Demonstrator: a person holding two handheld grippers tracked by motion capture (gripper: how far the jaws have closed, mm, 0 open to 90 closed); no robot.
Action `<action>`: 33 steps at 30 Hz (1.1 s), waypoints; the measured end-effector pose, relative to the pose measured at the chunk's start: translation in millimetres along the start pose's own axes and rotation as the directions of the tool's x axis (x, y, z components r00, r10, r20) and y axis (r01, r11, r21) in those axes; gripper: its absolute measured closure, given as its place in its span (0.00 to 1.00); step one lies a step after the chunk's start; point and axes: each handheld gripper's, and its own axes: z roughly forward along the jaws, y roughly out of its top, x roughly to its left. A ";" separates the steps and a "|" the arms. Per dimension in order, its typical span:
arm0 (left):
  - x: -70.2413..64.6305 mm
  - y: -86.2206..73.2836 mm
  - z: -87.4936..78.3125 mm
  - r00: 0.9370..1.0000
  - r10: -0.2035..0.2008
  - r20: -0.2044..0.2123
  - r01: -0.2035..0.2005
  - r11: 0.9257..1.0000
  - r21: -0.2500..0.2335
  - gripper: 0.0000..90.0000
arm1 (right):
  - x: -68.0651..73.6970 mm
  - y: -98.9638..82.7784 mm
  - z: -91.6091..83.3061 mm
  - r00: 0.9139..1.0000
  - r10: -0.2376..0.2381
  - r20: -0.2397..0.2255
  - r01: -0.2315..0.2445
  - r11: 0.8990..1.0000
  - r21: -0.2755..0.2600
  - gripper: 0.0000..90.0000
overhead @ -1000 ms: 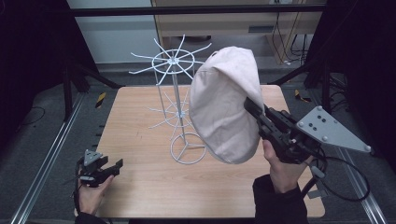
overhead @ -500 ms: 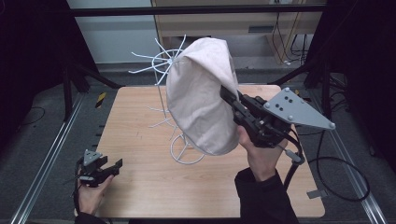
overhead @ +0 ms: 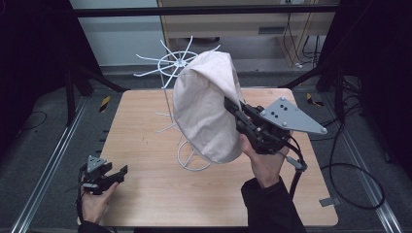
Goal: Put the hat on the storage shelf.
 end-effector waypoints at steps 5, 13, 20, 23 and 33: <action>0.0 -0.3 0.0 1.000 0.002 0.001 -0.002 1.000 0.003 0.40 | -4.9 -10.6 -1.5 1.000 0.006 -0.009 -0.006 1.000 0.029 0.94; -0.6 -0.4 0.7 1.000 0.004 0.000 -0.004 1.000 0.005 0.40 | -8.7 -30.2 0.6 1.000 0.007 -0.013 -0.006 0.997 0.072 0.94; -0.4 -0.5 0.7 1.000 0.004 0.000 -0.004 1.000 0.006 0.40 | -8.8 -40.0 5.5 1.000 0.007 -0.018 -0.005 0.994 0.106 0.93; -0.5 -0.5 0.7 1.000 0.004 0.000 -0.004 1.000 0.005 0.40 | -9.1 -43.9 7.8 1.000 0.009 -0.016 -0.008 0.993 0.117 0.93; -1.0 -0.3 1.0 1.000 0.007 0.000 -0.007 1.000 0.009 0.40 | -8.5 -48.7 11.8 1.000 -0.004 0.000 0.004 0.990 0.141 0.87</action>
